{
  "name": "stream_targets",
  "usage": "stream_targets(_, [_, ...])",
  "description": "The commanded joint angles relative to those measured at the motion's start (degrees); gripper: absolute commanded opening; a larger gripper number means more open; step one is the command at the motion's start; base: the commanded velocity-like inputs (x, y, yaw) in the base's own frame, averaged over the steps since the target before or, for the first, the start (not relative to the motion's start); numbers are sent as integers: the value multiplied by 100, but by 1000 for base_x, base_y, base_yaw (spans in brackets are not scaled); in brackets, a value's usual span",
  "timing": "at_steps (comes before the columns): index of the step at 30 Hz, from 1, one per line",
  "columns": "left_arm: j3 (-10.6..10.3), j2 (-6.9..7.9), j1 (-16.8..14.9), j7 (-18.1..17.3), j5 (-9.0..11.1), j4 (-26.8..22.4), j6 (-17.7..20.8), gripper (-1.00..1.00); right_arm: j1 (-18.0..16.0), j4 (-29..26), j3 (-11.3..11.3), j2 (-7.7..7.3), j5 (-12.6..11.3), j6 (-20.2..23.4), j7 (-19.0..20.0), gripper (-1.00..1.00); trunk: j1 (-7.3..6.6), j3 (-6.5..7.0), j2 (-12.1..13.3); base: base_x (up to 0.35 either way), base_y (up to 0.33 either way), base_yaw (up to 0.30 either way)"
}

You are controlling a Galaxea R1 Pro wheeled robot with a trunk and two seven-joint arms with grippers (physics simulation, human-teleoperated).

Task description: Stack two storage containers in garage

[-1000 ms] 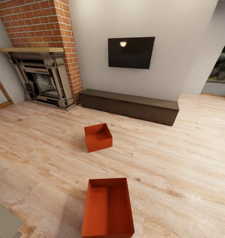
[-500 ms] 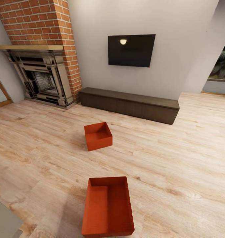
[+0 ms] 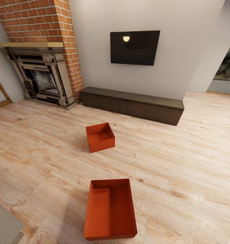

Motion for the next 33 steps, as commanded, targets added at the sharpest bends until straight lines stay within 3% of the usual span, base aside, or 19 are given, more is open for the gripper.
stream_targets(1, [-5, 0, 0, 4, 30, -4, 1, 100, -7, 18, 19, 0, 38, -30, -11, 100, 0, -13, -2, 0, 0, 0])
stream_targets(13, [-5, 0, 2, 4, 30, -4, 1, 100, -7, 18, 22, -1, 42, -30, -10, 100, 0, -124, -2, 0, 0, 7])
stream_targets(25, [-5, 0, -2, 4, 30, -4, 1, 100, -7, 18, 23, 0, 39, -30, -11, 100, 0, -185, -2, 0, 0, 188])
stream_targets(33, [-5, 0, -2, 4, 30, -4, 1, 100, -7, 18, 23, 0, 39, -38, -11, 100, 0, -248, -2, 0, 0, 49])
